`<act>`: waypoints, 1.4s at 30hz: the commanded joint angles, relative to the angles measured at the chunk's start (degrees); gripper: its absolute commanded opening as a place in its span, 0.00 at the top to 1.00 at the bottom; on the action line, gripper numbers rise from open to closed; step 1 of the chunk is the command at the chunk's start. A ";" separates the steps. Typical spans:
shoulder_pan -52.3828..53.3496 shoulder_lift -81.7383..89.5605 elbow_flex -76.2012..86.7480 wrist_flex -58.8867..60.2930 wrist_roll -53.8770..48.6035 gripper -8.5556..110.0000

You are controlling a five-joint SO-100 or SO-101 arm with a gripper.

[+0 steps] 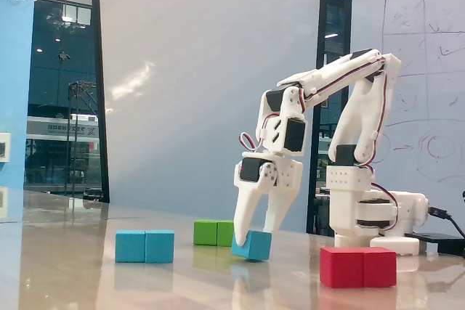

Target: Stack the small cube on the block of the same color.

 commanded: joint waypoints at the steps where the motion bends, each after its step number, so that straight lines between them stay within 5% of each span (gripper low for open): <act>1: 0.62 0.35 -0.53 -0.62 0.00 0.87; 11: 0.53 1.49 -5.45 6.42 -0.88 0.86; 23: 0.62 -0.35 -37.71 25.40 -5.01 0.86; 42: 7.65 -29.97 -70.66 28.92 -6.33 0.86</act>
